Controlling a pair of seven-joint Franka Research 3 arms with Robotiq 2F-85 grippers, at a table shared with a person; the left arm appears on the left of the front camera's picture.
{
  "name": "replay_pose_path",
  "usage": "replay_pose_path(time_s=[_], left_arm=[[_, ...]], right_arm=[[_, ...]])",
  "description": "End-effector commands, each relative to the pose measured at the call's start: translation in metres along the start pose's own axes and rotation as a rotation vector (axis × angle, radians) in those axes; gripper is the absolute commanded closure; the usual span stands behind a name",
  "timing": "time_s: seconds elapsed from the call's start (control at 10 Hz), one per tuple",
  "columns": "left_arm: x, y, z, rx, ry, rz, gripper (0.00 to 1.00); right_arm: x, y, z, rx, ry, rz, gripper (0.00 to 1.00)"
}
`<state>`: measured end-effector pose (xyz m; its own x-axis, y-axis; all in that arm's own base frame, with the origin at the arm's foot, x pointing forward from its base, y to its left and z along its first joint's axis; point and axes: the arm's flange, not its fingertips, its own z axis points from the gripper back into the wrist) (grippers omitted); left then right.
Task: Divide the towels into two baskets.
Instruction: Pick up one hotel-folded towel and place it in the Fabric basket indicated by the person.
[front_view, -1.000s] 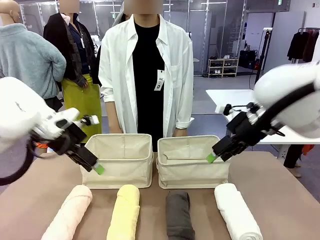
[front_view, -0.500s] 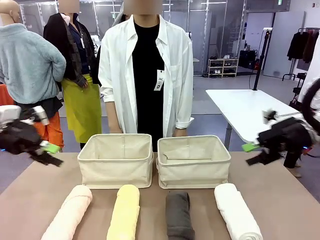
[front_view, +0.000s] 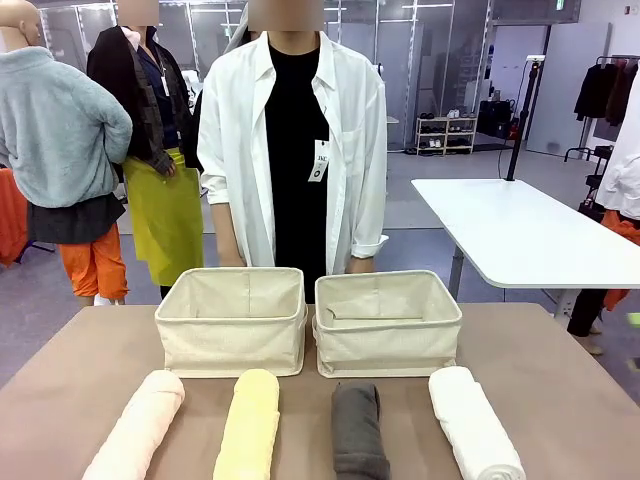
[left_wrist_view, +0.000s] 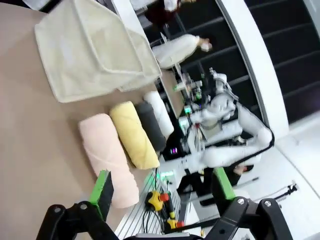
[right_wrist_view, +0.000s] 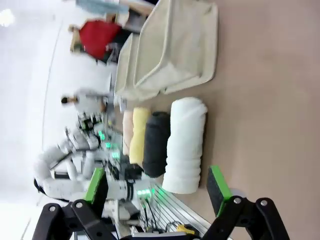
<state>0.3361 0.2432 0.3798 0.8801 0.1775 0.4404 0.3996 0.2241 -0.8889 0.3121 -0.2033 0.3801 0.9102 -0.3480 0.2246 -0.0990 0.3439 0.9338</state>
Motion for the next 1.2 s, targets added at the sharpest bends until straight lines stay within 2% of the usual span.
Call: replay_pose_path(time_s=[0.0, 0.1, 0.3, 0.4, 1.1], left_arm=[[-0.006, 0.012, 0.034, -0.002, -0.113, -0.007, 0.00], [-0.014, 0.015, 0.048, 0.019, -0.135, 0.015, 0.00], [-0.008, 0.014, 0.043, 0.075, -0.116, 0.039, 0.00], [-0.023, 0.015, 0.051, 0.044, -0.128, 0.043, 0.00], [-0.023, 0.015, 0.051, 0.044, -0.128, 0.043, 0.00]], right_arm=[[-0.022, -0.003, 0.039, 0.031, -0.113, 0.002, 0.00], [-0.030, -0.008, 0.056, 0.028, -0.157, -0.021, 0.00], [-0.027, -0.004, 0.057, 0.001, -0.173, -0.019, 0.00], [-0.029, -0.012, 0.069, 0.016, -0.175, -0.051, 0.00], [-0.029, -0.012, 0.069, 0.016, -0.175, -0.051, 0.00]])
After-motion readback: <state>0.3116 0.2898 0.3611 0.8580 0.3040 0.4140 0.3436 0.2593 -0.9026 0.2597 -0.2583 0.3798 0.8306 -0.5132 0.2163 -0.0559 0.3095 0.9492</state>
